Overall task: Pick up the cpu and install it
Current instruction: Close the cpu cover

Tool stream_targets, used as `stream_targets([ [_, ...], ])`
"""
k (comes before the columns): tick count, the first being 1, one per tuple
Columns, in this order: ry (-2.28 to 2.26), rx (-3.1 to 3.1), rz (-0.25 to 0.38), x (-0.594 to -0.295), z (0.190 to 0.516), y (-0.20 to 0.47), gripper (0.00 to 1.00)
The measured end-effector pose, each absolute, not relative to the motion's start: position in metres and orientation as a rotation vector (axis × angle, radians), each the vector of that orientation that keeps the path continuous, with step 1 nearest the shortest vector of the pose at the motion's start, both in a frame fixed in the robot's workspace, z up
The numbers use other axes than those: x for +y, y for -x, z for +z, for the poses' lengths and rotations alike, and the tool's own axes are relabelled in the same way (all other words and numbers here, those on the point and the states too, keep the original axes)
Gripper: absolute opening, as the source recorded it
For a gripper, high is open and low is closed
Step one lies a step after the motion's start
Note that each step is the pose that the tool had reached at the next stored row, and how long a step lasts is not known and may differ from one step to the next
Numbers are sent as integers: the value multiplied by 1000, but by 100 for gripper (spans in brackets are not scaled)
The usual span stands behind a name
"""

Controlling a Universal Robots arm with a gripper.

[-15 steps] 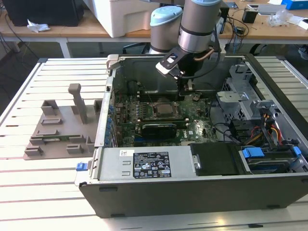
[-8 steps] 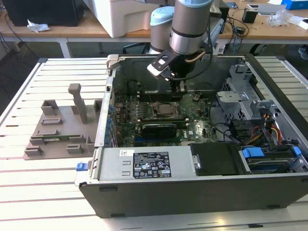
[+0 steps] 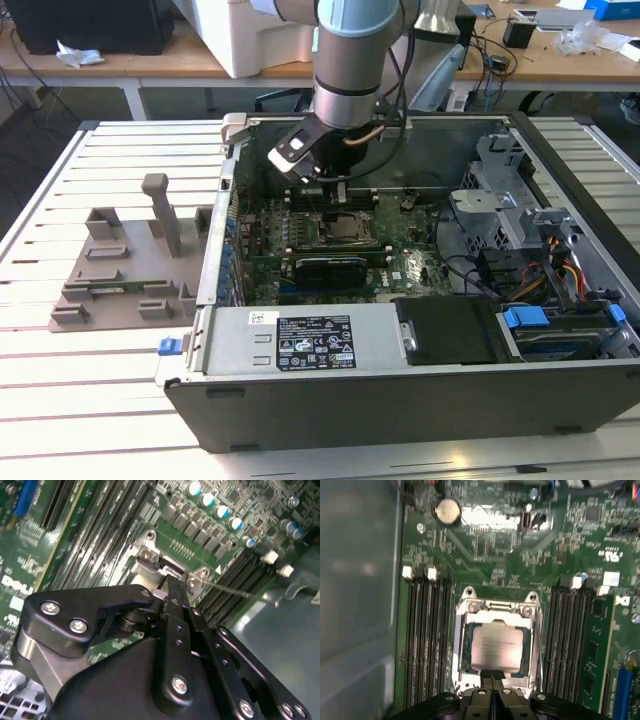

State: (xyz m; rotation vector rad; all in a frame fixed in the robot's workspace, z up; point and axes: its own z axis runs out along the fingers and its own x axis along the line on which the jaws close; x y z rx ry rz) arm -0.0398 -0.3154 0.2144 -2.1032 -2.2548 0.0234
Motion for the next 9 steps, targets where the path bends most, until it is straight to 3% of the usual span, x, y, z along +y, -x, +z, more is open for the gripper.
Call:
stream_targets([
  [9, 2103, -2255, 23, -315, 207, 47, 11],
])
